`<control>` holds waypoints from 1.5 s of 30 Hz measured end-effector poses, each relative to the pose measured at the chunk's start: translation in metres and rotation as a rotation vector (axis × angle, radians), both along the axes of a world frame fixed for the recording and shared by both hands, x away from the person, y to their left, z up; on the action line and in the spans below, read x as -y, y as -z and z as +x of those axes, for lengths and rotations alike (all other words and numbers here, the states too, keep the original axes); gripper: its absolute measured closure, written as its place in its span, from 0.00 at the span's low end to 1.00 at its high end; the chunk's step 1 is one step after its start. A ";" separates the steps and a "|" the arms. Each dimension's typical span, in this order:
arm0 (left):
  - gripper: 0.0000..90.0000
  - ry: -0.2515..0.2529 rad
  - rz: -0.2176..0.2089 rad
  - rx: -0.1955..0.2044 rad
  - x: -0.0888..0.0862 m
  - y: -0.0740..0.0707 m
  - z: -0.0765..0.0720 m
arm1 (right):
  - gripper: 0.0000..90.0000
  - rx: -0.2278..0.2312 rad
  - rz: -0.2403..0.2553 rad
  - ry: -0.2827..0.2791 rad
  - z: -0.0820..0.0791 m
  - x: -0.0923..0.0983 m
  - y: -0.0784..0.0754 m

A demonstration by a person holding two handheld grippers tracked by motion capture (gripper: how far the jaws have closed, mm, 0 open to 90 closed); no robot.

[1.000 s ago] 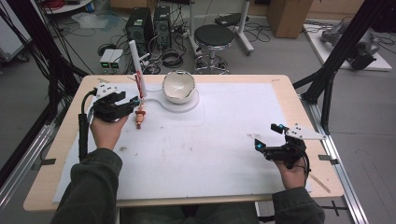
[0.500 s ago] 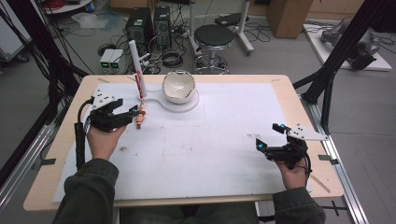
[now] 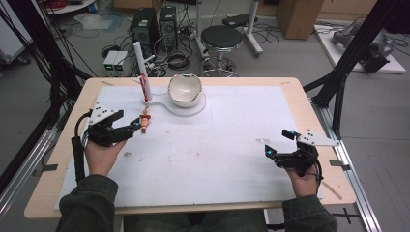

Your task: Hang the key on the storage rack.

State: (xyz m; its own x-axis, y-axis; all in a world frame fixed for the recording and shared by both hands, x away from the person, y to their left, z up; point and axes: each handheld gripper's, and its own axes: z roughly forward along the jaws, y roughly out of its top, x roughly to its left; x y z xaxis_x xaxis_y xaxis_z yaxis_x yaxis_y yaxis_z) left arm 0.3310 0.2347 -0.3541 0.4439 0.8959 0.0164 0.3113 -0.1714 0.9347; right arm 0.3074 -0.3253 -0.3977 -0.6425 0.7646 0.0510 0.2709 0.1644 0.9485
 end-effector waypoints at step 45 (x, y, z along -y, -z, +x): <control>0.33 0.051 0.005 -0.007 -0.001 0.025 -0.032 | 0.06 -0.005 -0.014 0.001 0.000 -0.002 0.003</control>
State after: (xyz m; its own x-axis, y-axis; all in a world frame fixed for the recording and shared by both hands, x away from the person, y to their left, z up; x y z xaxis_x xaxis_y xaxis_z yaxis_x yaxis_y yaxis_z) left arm 0.2994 0.2357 -0.3788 0.4890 0.8721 0.0175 0.3089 -0.1919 0.9315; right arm 0.3079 -0.3228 -0.4005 -0.6417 0.7657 0.0437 0.2756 0.1770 0.9448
